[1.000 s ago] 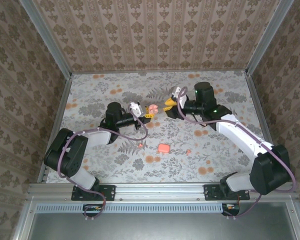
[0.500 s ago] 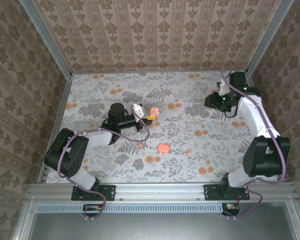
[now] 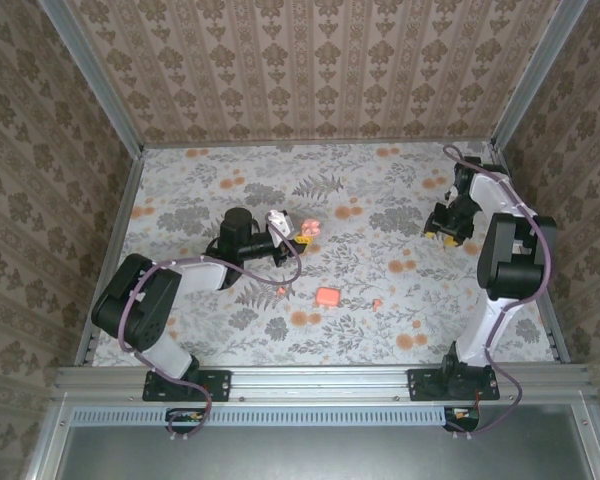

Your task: Insert wireless bluetooth earbuds into charging case

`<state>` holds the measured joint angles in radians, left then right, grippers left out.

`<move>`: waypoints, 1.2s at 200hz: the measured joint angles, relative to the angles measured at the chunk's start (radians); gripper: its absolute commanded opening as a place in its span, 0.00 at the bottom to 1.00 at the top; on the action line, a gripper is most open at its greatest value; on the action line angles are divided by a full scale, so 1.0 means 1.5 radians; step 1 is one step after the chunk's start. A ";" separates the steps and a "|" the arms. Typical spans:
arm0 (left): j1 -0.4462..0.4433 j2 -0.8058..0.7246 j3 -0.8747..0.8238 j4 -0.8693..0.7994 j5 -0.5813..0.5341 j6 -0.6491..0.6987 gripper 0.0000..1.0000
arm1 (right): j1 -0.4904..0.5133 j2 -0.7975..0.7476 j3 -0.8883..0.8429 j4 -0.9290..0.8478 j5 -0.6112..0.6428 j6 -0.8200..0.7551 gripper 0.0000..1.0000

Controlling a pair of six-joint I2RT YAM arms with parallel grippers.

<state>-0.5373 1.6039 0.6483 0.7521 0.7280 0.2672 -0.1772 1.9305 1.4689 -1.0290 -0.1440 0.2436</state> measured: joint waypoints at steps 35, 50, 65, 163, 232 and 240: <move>0.000 0.001 0.000 -0.001 0.000 0.000 0.13 | -0.001 0.043 0.025 0.001 0.036 -0.001 0.51; 0.000 0.001 0.000 -0.002 0.000 0.000 0.13 | -0.003 0.056 0.034 0.005 0.049 -0.001 0.51; 0.000 0.001 0.000 -0.003 0.000 0.000 0.13 | -0.003 0.070 0.038 0.011 0.059 -0.001 0.51; 0.000 0.001 0.002 -0.013 0.000 0.000 0.13 | -0.006 0.105 0.032 0.038 0.054 -0.004 0.44; 0.000 0.001 0.006 -0.015 0.000 0.000 0.13 | 0.012 0.092 0.014 0.064 0.037 -0.035 0.37; 0.000 0.001 0.006 -0.016 0.000 0.000 0.13 | 0.016 0.091 0.013 0.067 0.034 -0.039 0.36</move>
<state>-0.5373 1.6047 0.6579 0.7280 0.7284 0.2672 -0.1528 2.0674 1.4887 -0.9279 -0.0929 0.1844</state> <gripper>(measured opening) 0.196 0.375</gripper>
